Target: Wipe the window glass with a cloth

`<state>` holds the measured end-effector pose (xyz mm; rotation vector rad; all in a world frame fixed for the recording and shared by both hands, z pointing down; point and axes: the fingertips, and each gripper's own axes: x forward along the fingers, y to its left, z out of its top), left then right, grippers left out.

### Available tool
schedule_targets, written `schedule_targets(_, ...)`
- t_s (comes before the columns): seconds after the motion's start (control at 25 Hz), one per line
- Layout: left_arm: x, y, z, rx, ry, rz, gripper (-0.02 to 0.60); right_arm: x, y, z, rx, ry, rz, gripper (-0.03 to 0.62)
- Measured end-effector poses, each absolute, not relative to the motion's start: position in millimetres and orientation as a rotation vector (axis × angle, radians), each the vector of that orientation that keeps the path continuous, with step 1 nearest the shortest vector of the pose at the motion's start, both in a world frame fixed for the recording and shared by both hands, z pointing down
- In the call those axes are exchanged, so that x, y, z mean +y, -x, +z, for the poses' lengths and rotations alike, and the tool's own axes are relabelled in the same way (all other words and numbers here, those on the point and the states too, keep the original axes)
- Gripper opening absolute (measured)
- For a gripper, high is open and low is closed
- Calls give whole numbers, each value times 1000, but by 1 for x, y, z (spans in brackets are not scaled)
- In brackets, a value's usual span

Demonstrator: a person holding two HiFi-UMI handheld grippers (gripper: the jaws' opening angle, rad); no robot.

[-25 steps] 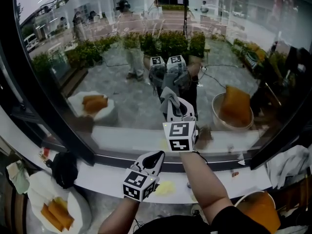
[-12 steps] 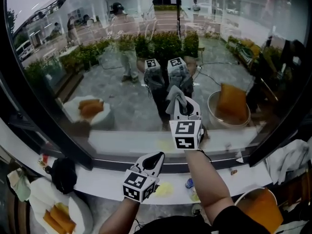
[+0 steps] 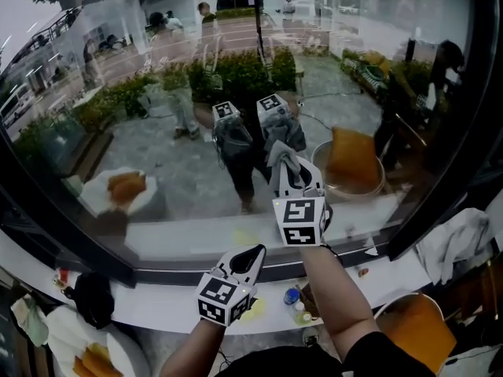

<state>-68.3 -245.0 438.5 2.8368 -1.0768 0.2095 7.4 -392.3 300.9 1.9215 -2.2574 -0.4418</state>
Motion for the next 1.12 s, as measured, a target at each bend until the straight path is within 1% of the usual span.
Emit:
schedule_targets(0.16, -253, 16, 440, -1021, -2857, 233, 8, -394, -72, 303, -2219, -1967, -429, 41)
schedule_targets(0.48, -250, -43, 440, -913, -2889, 293, 8, -386, -157, 302, -2162, -2063, -411, 41)
schedule_targets(0.76, -248, -125, 448, -833, -2908, 344, 8, -385, -261, 318, -2091, -2138, -356, 41)
schedule_targets(1.12, -246, -221, 454, -760, -2920, 348, 8, -382, -378, 337, -1995, -2181, -299, 41)
